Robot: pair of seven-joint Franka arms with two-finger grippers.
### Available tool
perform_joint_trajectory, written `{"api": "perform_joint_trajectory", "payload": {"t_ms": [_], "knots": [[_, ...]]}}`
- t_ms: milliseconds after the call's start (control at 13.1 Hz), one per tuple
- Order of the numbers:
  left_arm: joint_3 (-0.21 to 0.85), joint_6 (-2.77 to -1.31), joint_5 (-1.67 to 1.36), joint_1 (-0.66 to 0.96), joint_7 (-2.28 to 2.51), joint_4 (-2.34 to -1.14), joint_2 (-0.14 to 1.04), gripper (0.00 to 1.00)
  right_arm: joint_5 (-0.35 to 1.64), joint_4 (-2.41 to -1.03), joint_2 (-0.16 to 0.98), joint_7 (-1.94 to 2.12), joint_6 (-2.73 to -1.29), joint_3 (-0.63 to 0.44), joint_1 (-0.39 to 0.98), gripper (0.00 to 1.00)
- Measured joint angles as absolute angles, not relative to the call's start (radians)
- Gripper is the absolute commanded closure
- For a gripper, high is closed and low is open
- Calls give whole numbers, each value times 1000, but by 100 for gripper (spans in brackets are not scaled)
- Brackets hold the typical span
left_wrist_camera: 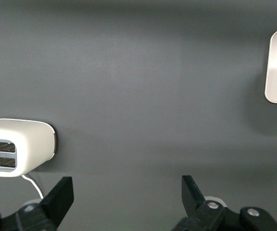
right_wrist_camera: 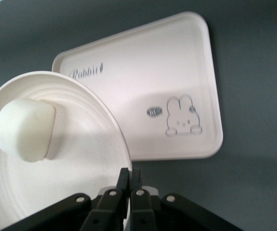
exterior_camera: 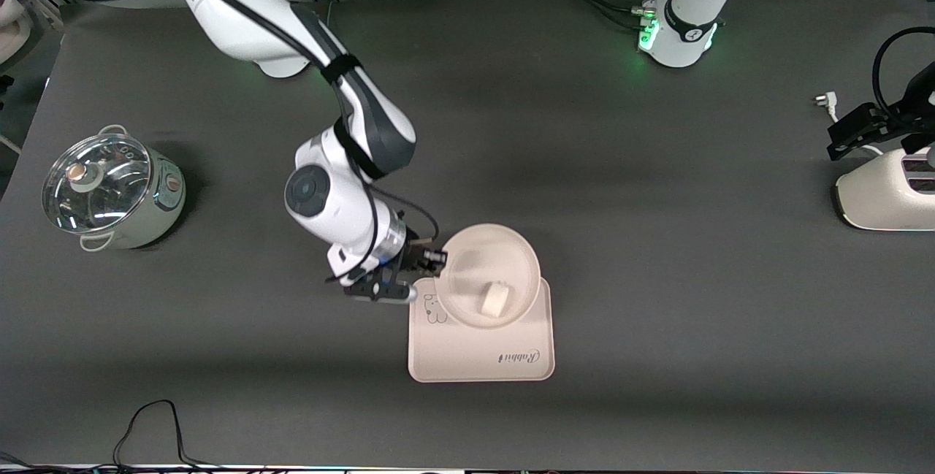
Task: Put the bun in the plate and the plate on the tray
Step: 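Carry the plate with the right gripper over the rabbit tray, then lower the plate onto the tray and open the right gripper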
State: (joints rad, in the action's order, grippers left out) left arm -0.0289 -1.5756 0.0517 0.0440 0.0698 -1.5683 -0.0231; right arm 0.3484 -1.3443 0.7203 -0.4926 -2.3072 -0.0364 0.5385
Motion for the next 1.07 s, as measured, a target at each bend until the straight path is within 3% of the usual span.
{"api": "perform_joint_trajectory", "payload": {"t_ms": [383,919,996,1073], "knots": [[-30,-1576,52,41,70,-1568,-14,0,349,-1143,899,-493,-2294,-69,540,100],[-30,-1576,52,41,70,-1563,-6,0,349,-1118,1046,-493,-2406,-69,550,98],[-30,-1576,52,41,70,-1561,-6,0,349,-1114,1053,-493,-2409,-69,552,78],[-30,-1576,52,40,70,-1557,-6,0,349,-1112,1055,-493,-2409,-69,553,24]]}}
